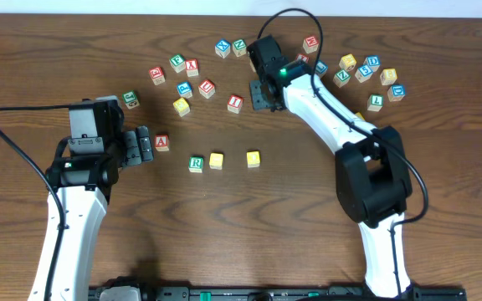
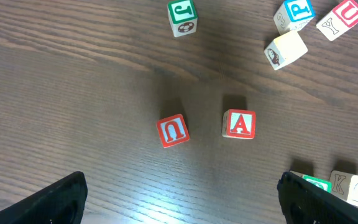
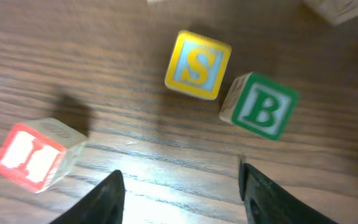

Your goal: Spell out ROBOT

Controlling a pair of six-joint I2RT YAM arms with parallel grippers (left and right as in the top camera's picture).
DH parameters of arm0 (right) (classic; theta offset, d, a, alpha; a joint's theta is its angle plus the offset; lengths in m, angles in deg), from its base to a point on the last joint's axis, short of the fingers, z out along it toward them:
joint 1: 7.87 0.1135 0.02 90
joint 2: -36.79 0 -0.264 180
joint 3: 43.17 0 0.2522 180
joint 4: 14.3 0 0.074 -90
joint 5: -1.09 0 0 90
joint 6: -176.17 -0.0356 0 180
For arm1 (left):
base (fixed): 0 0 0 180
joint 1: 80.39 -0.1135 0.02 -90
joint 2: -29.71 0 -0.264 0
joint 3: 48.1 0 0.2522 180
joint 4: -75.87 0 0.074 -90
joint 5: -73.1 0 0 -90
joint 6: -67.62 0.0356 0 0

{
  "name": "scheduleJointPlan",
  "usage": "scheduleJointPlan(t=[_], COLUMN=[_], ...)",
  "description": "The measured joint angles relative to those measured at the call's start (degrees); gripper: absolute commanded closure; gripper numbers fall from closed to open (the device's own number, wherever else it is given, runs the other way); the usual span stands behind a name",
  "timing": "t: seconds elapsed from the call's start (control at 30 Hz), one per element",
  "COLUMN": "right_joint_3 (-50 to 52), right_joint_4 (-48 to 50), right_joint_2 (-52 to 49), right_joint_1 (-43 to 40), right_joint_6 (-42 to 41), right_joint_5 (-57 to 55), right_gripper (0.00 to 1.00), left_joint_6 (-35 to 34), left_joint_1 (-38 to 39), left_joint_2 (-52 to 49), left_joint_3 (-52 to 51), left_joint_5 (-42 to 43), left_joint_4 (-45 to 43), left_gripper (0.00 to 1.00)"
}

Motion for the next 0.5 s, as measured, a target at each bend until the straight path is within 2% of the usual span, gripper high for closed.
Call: scheduleJointPlan(t=[0.17, 0.27, 0.5], right_joint_3=[0.0, 0.0, 0.0], right_joint_4=[0.92, 2.36, 4.96], right_joint_2=[2.08, 2.56, 2.71], right_joint_1=[0.0, 0.0, -0.04], right_joint_6=[-0.22, -0.81, -3.69], right_joint_5=[-1.16, -2.14, -4.39], right_gripper=[0.35, 0.29, 0.28], left_joint_6=[0.0, 0.0, 0.0], left_joint_1=[0.0, 0.0, 0.0], left_joint_2=[0.0, 0.0, 0.0], left_joint_3=[0.0, 0.0, 0.0], left_joint_5=[0.0, 0.0, 0.0], left_joint_4=[0.0, 0.0, 0.0], left_gripper=[0.04, 0.04, 0.04])
